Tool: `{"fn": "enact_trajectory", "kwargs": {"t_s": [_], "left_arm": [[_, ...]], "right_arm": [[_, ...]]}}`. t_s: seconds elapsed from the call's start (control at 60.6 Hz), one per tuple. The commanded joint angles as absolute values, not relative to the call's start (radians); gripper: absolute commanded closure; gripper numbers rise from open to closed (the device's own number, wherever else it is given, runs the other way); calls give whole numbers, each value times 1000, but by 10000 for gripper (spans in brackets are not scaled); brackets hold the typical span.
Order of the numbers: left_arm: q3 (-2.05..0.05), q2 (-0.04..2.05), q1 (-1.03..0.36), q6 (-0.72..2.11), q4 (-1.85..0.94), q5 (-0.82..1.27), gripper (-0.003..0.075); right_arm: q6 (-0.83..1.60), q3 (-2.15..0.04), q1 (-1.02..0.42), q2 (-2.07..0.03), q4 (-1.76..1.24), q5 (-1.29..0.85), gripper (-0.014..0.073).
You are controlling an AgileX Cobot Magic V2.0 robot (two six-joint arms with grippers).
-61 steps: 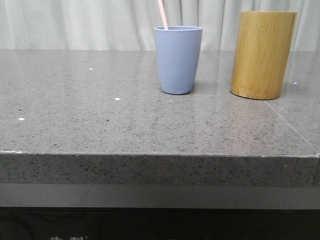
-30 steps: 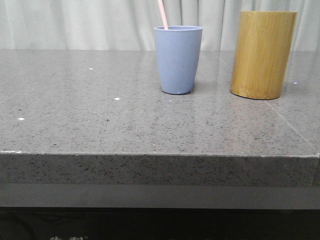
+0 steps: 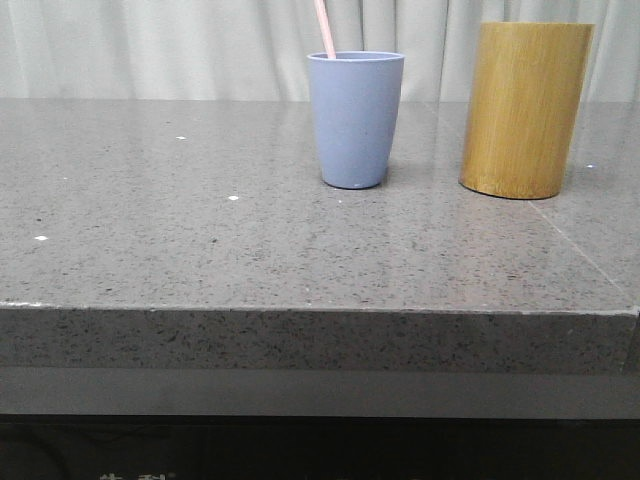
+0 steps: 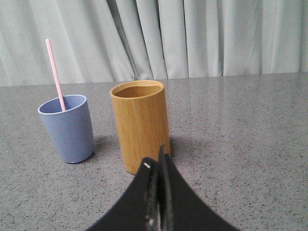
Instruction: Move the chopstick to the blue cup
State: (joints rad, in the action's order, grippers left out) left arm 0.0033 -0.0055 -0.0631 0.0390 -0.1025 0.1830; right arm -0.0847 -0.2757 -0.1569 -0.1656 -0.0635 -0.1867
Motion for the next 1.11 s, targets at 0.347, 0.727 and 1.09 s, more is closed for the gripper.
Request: {"fn": "enact_trajectory", "kwargs": {"t_s": [0.347, 0.727, 1.09], "left_arm": [[6, -31, -61, 32, -112, 96, 738], [6, -31, -61, 32, -112, 96, 738], [6, -31, -61, 32, -112, 96, 738]], "right_arm": [[-82, -302, -153, -175, -65, -102, 660], [-81, -163, -69, -139, -101, -93, 660], [-81, 24, 33, 27, -128, -148, 660]]}}
